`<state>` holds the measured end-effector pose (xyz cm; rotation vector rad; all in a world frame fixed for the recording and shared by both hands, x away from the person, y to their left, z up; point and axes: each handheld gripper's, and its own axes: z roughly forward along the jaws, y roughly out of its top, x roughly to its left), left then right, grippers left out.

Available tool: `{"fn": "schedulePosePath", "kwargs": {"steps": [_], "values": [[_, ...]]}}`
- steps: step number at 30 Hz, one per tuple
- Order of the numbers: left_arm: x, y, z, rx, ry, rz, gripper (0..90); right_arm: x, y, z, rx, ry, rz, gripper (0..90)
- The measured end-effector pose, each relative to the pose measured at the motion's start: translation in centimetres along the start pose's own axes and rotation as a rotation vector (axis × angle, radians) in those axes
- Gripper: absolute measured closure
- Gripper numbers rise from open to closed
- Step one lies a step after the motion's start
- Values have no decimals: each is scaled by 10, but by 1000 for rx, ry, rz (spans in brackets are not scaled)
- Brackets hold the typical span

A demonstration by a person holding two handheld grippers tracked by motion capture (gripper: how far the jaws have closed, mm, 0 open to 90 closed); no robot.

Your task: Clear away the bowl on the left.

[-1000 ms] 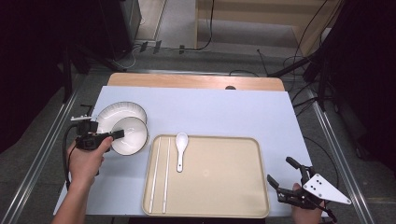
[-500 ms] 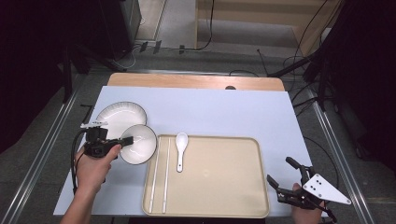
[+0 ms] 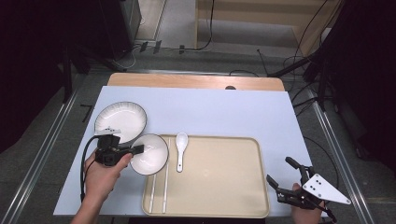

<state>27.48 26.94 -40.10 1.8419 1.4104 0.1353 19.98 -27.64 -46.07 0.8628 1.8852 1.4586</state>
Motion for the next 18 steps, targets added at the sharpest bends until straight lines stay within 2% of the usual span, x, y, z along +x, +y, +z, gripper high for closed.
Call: {"fn": "schedulePosePath", "kwargs": {"steps": [18], "values": [[-36,-19,16,54,-43,51,826,0,0,0,-8,4,2,132]]}}
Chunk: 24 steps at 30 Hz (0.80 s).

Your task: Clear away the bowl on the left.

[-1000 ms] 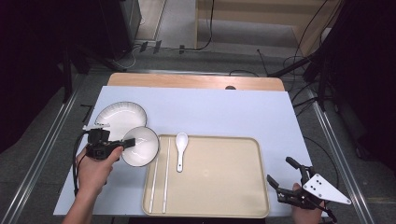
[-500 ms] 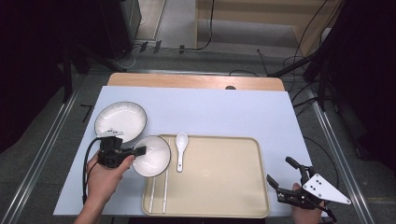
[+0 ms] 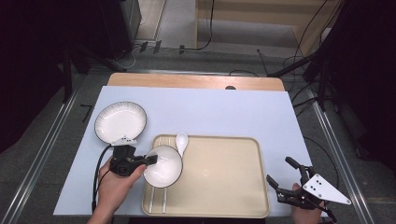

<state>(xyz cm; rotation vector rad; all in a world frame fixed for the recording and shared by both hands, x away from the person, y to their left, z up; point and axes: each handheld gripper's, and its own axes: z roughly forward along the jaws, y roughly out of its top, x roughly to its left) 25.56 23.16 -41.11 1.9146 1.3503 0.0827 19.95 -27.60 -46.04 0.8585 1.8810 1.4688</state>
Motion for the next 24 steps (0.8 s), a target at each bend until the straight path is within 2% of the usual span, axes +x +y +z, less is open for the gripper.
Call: {"fn": "schedulePosePath", "kwargs": {"steps": [6,10,24], "values": [[-15,-8,5,19,-28,20,826,0,0,-1,-1,-2,4,132],[-24,-12,8,29,-30,38,826,0,0,0,-4,0,3,132],[-44,-25,21,81,-65,69,825,0,0,0,-3,1,1,132]]}}
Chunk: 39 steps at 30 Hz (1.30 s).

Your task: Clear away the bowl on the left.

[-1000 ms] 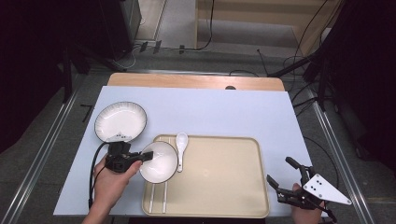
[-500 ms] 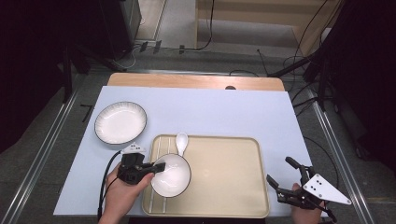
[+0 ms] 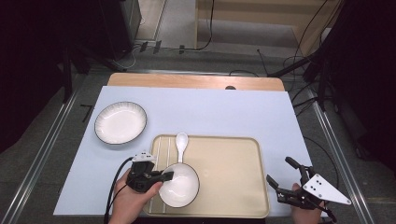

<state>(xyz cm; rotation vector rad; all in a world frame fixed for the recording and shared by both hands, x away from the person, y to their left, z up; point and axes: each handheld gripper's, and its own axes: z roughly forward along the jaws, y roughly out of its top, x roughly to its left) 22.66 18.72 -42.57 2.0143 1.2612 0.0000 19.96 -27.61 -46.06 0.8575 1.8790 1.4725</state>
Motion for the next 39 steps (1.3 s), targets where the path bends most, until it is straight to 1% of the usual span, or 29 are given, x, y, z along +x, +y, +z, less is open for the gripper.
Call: {"fn": "schedulePosePath", "kwargs": {"steps": [8,12,15,20,23,25,27,29,31,32,33,34,35,36,37,38,39], "values": [[-7,-6,8,31,-8,14,820,0,0,0,0,0,-2,132],[-9,-9,12,38,-23,7,809,0,0,0,0,-1,-2,132],[-11,-10,14,50,-17,9,800,0,0,0,1,0,-3,132],[-10,-9,16,46,-23,-1,792,0,0,0,1,0,-4,132],[-9,-9,16,42,-39,-2,785,0,0,-1,2,0,-3,132],[-9,-8,16,39,-49,10,765,0,0,-1,1,-2,-5,132],[-10,-7,17,43,-48,21,732,0,0,-1,1,0,-2,132],[-9,-7,16,37,-61,21,717,0,0,-1,1,-1,-6,132],[-8,-7,15,28,-80,17,682,0,0,-1,2,0,-7,132],[-8,-7,14,26,-91,20,648,0,0,-1,2,1,-7,132],[-8,-6,14,25,-99,26,600,0,0,-1,1,0,-6,132],[-9,-5,14,23,-96,33,544,0,0,-1,1,0,-5,132],[-10,-5,12,13,-102,45,500,0,0,-1,1,1,-6,132],[-11,-4,11,-9,-108,45,463,0,0,-1,2,1,-6,132],[-12,-3,9,-27,-101,56,420,0,0,0,2,1,-8,132],[-13,-1,7,-41,-83,72,377,0,0,0,3,3,-10,132],[-13,0,5,-52,-73,77,334,1,0,0,3,1,-11,132]]}}
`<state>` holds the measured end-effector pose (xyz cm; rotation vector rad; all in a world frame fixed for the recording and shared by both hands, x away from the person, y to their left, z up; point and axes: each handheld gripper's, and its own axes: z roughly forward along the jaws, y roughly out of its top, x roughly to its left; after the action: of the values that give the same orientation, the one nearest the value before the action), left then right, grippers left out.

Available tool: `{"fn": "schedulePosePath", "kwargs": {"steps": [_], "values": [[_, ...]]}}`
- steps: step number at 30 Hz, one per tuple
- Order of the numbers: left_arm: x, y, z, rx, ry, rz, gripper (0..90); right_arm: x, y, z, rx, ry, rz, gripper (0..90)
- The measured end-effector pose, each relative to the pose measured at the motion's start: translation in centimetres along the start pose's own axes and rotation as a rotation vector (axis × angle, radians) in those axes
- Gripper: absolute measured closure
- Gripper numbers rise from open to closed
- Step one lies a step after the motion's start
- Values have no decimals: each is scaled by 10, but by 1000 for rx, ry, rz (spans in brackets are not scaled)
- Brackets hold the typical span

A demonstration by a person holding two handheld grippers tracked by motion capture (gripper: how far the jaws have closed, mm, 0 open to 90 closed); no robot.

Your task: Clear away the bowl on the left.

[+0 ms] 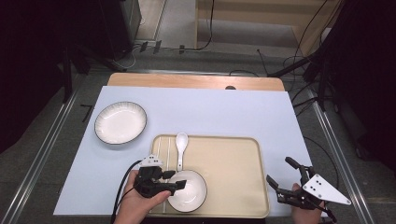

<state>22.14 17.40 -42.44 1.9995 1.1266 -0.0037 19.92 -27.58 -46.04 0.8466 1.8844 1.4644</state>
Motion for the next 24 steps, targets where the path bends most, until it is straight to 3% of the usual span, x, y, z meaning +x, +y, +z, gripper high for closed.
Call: {"fn": "schedulePosePath", "kwargs": {"steps": [6,7,8,10,11,14,15,17,18,21,24], "values": [[4,5,-10,-66,56,17,119,0,0,-1,0,0,-3,132],[5,6,-11,-62,79,13,91,0,0,-1,0,-1,-3,132],[6,8,-11,-58,127,2,72,0,0,-1,0,-1,-1,132],[9,10,-13,-39,203,14,73,0,0,-1,-1,-2,-3,132],[10,11,-15,-40,206,20,74,0,0,-1,-1,-2,-3,132],[19,13,-21,-65,131,8,2,0,0,-1,-1,-3,-2,132],[22,13,-23,-76,131,1,0,0,0,-1,0,-3,-2,132],[27,15,-26,-91,173,-37,0,0,0,-1,-1,-3,-3,132],[29,15,-28,-97,176,-35,0,0,0,-1,-1,-3,-4,132],[36,16,-34,-119,149,-35,0,0,0,-1,-3,-4,-4,132],[43,19,-39,-128,156,-48,0,0,0,-2,-2,-7,0,132]]}}
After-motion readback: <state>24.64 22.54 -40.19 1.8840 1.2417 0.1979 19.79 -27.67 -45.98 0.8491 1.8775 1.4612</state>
